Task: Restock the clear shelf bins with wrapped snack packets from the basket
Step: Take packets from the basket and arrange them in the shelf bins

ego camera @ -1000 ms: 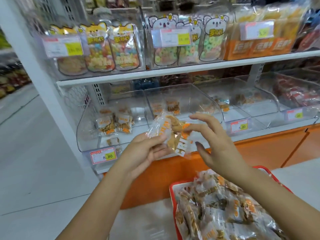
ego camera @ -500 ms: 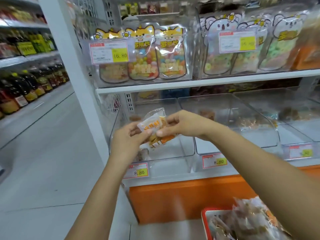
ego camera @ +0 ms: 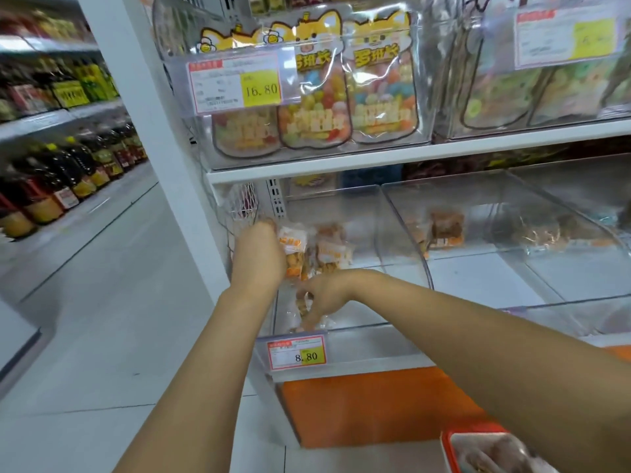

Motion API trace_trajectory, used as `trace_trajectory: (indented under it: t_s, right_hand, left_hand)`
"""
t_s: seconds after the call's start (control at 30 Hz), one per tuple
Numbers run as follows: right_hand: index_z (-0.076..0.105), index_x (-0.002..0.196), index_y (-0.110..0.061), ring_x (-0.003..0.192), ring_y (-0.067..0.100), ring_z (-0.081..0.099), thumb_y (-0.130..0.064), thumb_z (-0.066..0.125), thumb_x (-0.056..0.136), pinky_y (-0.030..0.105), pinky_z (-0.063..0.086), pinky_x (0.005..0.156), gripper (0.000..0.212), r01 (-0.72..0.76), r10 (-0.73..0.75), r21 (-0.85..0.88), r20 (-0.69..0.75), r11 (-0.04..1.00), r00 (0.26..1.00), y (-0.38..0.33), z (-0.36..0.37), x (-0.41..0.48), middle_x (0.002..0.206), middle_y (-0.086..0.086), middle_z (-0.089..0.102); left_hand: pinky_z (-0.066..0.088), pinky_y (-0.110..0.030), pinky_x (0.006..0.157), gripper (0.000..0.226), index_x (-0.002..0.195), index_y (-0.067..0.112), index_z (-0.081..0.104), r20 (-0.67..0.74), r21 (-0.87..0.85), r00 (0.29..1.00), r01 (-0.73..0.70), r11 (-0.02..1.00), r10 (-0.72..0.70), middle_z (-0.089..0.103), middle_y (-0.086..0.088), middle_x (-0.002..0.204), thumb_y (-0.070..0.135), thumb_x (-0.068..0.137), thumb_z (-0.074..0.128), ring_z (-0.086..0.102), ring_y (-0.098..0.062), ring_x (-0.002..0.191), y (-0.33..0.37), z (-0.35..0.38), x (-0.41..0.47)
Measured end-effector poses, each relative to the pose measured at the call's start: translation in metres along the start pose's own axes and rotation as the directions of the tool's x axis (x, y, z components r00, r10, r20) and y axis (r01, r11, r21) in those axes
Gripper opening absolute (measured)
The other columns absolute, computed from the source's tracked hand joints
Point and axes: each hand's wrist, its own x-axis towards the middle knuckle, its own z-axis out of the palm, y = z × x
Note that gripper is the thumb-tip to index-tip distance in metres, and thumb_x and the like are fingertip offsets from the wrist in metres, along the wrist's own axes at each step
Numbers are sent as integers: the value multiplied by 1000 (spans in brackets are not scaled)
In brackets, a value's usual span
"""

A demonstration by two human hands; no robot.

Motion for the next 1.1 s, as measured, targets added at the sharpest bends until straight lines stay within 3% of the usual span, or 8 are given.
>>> trace_trajectory:
  t_s: [0.23, 0.33, 0.47, 0.63, 0.77, 0.83, 0.97, 1.1]
  right_hand:
    - [35, 143, -8, 124, 28, 47, -40, 74, 81, 36, 43, 101, 80, -73, 69, -99, -39, 992, 997, 11, 8, 4, 142, 8, 44]
    - [45, 137, -7, 118, 28, 51, -49, 61, 88, 37, 46, 97, 66, -90, 88, -94, -21, 992, 996, 21, 4, -6, 135, 9, 50]
    - [59, 106, -6, 83, 23, 63, -37, 46, 98, 32, 53, 82, 35, -130, 119, 324, 52, 937, 992, 41, -4, -14, 114, 19, 65]
    - [53, 104, 3, 63, 21, 64, -13, 49, 97, 29, 56, 69, 18, -178, 229, 476, -52, 861, 972, 47, -9, -11, 97, 24, 67]
    - [52, 109, 5, 64, 21, 63, -1, 50, 94, 34, 55, 80, 16, -161, 230, 598, -39, 785, 972, 44, -8, -12, 91, 24, 63]
    - [50, 108, 4, 62, 20, 62, 3, 48, 95, 31, 56, 73, 14, -161, 239, 626, -41, 763, 970, 45, -8, -12, 81, 21, 62]
    - [48, 92, -1, 56, 20, 60, 4, 43, 96, 28, 56, 61, 9, -167, 343, 764, -75, 624, 936, 49, -10, -13, 75, 17, 57]
    - [50, 90, -2, 57, 22, 64, 11, 35, 95, 40, 57, 71, 21, 24, 318, 998, -40, 56, 947, 54, -7, -16, 74, 15, 63]
  left_hand:
    - [40, -33, 68, 22, 103, -6, 60, 95, -35, 984, 157, 987, -153, 63, -23, 106, -12, 86, 47, 60, -36, 96, 8, 29, 15]
    - [42, -34, 74, 22, 106, -7, 60, 144, -48, 955, 267, 963, -258, 63, -23, 111, -10, 87, 49, 59, -37, 103, 7, 42, 14]
    - [42, -37, 76, 26, 114, -7, 50, 151, -92, 928, 357, 929, -342, 60, -24, 114, -11, 88, 48, 58, -36, 105, -8, 61, 7]
    - [48, -39, 85, 52, 131, -1, 36, 86, 159, 985, 135, 978, -150, 42, -22, 129, -13, 83, 54, 55, -36, 110, -14, 73, 10]
    - [49, -37, 82, 37, 122, -2, 45, 102, 273, 987, 89, 958, -121, 52, -19, 121, -6, 87, 55, 58, -32, 107, -14, 69, 8]
    - [54, -36, 75, 17, 106, 1, 59, 280, 239, 926, 190, 952, -255, 65, -15, 102, 5, 89, 59, 66, -29, 89, -17, 70, 4]
    - [57, -28, 51, 12, 91, -2, 62, 662, 84, 624, 489, 868, -415, 69, -16, 79, 5, 93, 53, 64, -19, 46, -18, 62, -7]
    - [58, -26, 59, 8, 96, 2, 58, 899, -216, 387, 800, 560, -206, 71, -17, 75, 9, 92, 60, 71, -19, 63, -16, 51, -18]
